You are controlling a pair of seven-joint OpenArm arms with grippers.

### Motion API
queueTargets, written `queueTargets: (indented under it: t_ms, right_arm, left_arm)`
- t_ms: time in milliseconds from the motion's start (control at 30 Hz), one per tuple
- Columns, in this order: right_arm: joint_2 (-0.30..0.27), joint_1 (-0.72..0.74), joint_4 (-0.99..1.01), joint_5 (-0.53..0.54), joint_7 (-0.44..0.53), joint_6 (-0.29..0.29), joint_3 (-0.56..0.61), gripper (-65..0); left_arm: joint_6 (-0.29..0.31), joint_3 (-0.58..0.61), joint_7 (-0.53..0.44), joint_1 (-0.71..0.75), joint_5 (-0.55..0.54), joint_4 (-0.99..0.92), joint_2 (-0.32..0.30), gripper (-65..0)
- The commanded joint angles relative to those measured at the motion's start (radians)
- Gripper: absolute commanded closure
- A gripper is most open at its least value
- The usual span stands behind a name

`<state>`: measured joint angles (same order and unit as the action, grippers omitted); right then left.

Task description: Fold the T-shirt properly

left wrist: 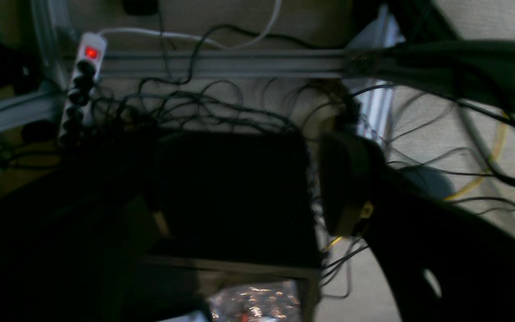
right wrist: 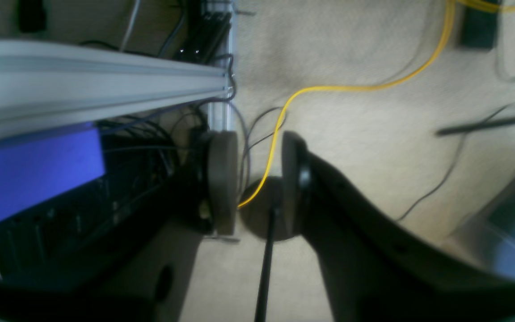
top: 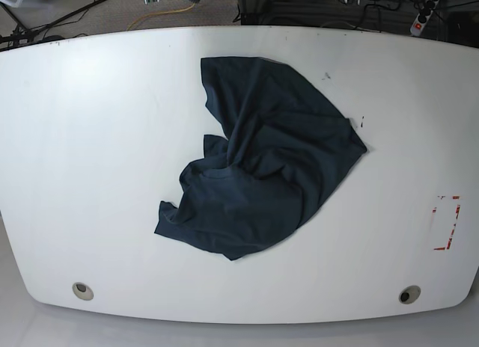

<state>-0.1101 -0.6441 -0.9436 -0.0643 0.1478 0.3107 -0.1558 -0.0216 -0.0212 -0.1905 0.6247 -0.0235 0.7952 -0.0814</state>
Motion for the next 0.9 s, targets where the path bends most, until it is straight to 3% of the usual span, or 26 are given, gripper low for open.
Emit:
queueTargets:
  t_ms: [0,267,467,700,867]
  right_arm:
    - [0.006,-0.069,-0.117,0.004,-0.034,0.003,-0.001,-15.2]
    - [0.0,-0.276,-0.453,0.129,-0.13,0.008,-0.001,-15.2]
    - [-0.032,-0.408,-0.662,0.212,-0.142,0.008,0.0,-15.2]
    - [-0.032,-0.489,-0.831,0.235,-0.142,0.005,-0.023,-15.2]
    - [0.003,-0.471,-0.888,0.235,-0.142,0.009,-0.067,-15.2]
  left_arm:
    - [-0.001,-0.001,-0.005,0.079,0.0,0.112,-0.005,-39.9]
    - [-0.001,-0.07,-0.005,0.323,0.0,0.464,-0.013,-39.9]
    - [-0.001,-0.116,-0.005,0.478,0.0,0.715,-0.013,-39.9]
    - [-0.001,-0.153,-0.005,0.584,-0.002,0.947,-0.011,-40.0]
    - [-0.001,-0.165,-0.005,0.61,-0.002,1.088,0.004,-40.1]
